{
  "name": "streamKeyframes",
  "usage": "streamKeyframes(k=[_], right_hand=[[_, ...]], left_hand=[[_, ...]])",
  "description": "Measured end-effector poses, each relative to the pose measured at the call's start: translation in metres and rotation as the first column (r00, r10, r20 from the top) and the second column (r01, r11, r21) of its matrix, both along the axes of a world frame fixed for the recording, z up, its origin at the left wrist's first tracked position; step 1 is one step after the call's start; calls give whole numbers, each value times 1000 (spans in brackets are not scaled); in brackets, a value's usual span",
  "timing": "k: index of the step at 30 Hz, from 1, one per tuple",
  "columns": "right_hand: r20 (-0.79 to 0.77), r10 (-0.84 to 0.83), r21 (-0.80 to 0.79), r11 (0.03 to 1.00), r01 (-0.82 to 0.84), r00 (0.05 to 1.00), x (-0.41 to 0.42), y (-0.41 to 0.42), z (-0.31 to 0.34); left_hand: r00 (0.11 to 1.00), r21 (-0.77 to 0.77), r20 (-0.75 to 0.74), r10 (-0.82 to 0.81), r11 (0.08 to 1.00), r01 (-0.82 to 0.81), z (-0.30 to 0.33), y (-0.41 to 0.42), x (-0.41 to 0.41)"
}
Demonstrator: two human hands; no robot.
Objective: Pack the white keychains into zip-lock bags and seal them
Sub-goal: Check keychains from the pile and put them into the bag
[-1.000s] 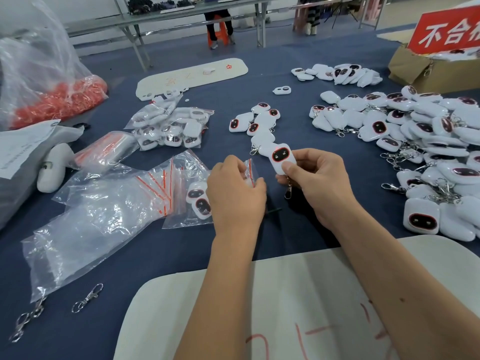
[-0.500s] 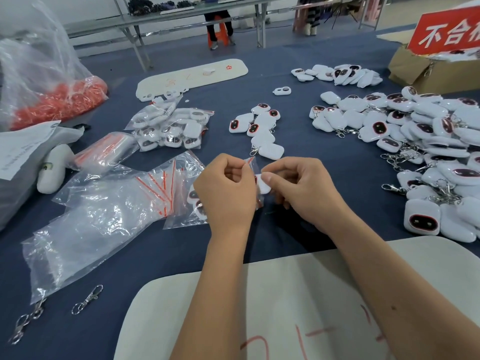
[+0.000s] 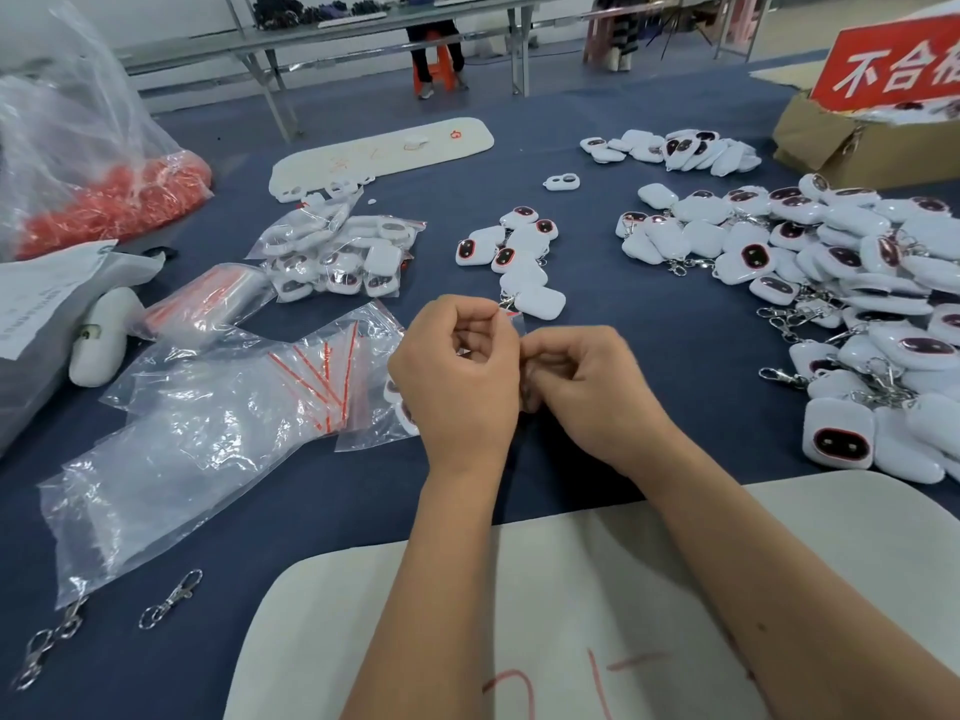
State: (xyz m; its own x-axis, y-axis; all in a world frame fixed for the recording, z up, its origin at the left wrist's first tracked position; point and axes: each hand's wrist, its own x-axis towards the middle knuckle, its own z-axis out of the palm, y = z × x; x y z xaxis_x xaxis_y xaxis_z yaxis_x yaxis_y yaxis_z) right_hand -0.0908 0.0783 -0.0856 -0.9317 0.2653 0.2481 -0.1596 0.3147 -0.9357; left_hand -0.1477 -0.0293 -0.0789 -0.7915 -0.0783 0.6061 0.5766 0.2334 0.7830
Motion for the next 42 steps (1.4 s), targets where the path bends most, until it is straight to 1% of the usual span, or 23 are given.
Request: streamKeyframes(k=[1, 3, 5, 6, 8, 9, 11, 13, 16, 17, 18, 22, 23, 25, 27, 28, 29, 31, 33, 36, 38, 40, 42], right_hand=[[-29, -157, 35, 987, 158, 987, 0, 3, 0], [-75, -447, 164, 876, 453, 892, 0, 12, 0], [-85, -667, 308, 688, 657, 740, 4, 25, 2], [-112, -742, 392, 579, 716, 661, 7, 32, 3], [-176, -820, 526, 389, 756, 545, 13, 47, 5], [-172, -850, 570, 327, 754, 498, 18, 55, 6], [-104, -907, 621, 260, 739, 407, 25, 70, 9], [-82, -937, 604, 224, 765, 339, 30, 80, 10], [-242, -946, 500, 70, 863, 217, 40, 91, 17], [-251, -948, 503, 44, 863, 195, 43, 94, 18], [-207, -958, 542, 56, 839, 197, 45, 98, 19], [77, -966, 766, 215, 605, 246, 42, 100, 18], [105, -955, 803, 246, 543, 277, 39, 94, 18], [113, -935, 854, 264, 448, 335, 33, 84, 16], [90, -923, 864, 258, 432, 373, 31, 79, 14], [74, -912, 851, 268, 451, 403, 31, 78, 13], [66, -891, 819, 305, 486, 449, 30, 76, 11], [86, -817, 701, 456, 548, 570, 27, 70, 9], [106, -722, 621, 585, 521, 684, 22, 61, 5], [15, -595, 542, 680, 493, 804, 16, 50, 3], [-119, -524, 431, 738, 519, 843, 17, 45, 6], [-232, -474, 319, 788, 527, 849, 18, 39, 10], [-283, -428, 237, 836, 495, 858, 16, 34, 12]], left_hand=[[1000, 0, 0, -6, 1000, 6, -1, 1, 0], [1000, -19, 13, -28, 999, 28, -2, 3, -1], [997, -58, 36, -75, 995, 77, -4, 6, 1], [991, -74, 66, -115, 990, 120, -5, 8, 2], [956, -87, 189, -222, 966, 242, -9, 11, 5], [929, -97, 254, -271, 948, 303, -11, 13, 6], [897, -139, 308, -317, 918, 372, -14, 14, 8], [891, -146, 319, -322, 913, 382, -14, 12, 8], [883, -106, 338, -326, 919, 380, -14, 10, 7], [883, -103, 339, -326, 920, 379, -14, 10, 7], [882, -104, 341, -325, 919, 379, -15, 10, 6], [878, -112, 350, -325, 916, 384, -16, 11, 6], [880, -120, 348, -323, 915, 384, -16, 10, 5], [880, -126, 349, -323, 914, 385, -17, 11, 5], [880, -129, 350, -322, 914, 386, -17, 11, 5], [882, -135, 347, -320, 913, 385, -17, 11, 5], [884, -140, 343, -318, 913, 383, -17, 11, 5], [885, -141, 339, -319, 913, 383, -17, 11, 5], [883, -133, 341, -323, 913, 386, -17, 11, 5], [875, -112, 354, -330, 914, 390, -18, 11, 6], [871, -88, 363, -330, 919, 384, -18, 10, 5], [866, -54, 372, -334, 923, 380, -17, 9, 4], [862, -28, 372, -343, 925, 380, -15, 9, 5]])
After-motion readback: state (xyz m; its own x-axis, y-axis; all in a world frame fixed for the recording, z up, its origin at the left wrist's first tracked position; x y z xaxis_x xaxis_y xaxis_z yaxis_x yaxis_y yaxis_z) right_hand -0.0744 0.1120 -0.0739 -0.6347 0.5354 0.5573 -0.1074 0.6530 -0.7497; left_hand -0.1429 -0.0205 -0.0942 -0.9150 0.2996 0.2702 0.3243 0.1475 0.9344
